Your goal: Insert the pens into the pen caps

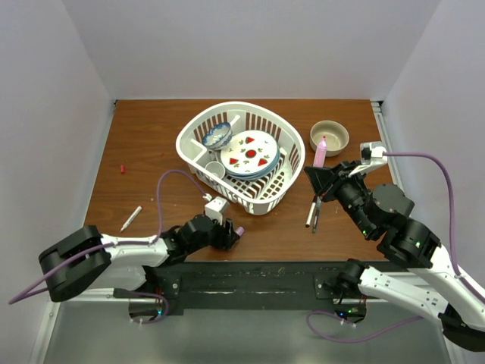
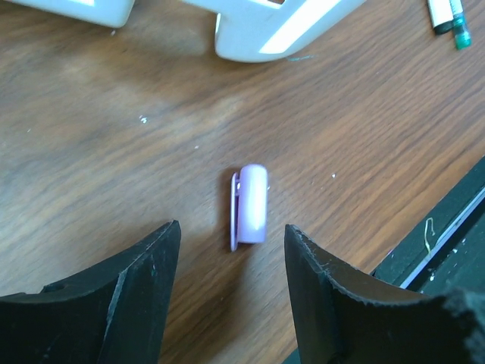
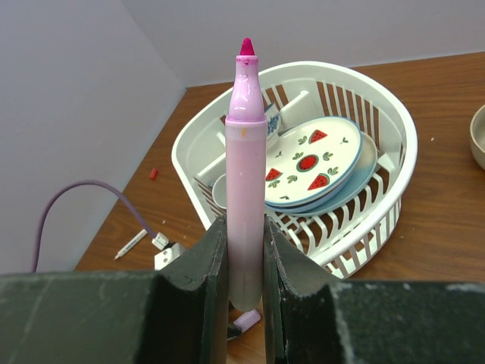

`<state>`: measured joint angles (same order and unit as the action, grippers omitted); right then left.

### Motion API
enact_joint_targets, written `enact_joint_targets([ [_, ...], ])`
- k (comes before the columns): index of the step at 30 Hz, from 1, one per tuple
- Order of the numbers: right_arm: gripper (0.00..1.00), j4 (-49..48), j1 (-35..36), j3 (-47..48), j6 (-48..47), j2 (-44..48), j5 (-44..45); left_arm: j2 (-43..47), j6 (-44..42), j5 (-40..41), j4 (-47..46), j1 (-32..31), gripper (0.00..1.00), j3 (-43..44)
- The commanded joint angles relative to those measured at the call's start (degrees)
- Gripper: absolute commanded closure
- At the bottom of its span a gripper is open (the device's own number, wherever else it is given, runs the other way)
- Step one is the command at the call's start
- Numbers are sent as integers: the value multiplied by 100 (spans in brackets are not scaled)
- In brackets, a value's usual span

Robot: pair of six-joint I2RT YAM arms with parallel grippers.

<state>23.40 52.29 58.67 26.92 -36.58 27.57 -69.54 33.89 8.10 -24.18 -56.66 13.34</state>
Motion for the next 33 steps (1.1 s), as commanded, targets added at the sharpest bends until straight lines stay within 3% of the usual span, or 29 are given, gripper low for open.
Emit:
enact_joint_targets([
  [1,100,-37,26,83,-55,81,222,-296,-31,-19,-455,-29,38,98],
  [24,100,33,18,65,-55,221,319,-1237,-66,799,-7,-512,52,739],
  [28,100,95,18,83,-55,256,354,-1361,-58,816,54,-574,62,836],
  [33,100,139,18,83,-73,326,398,-1300,56,965,379,-793,66,863],
])
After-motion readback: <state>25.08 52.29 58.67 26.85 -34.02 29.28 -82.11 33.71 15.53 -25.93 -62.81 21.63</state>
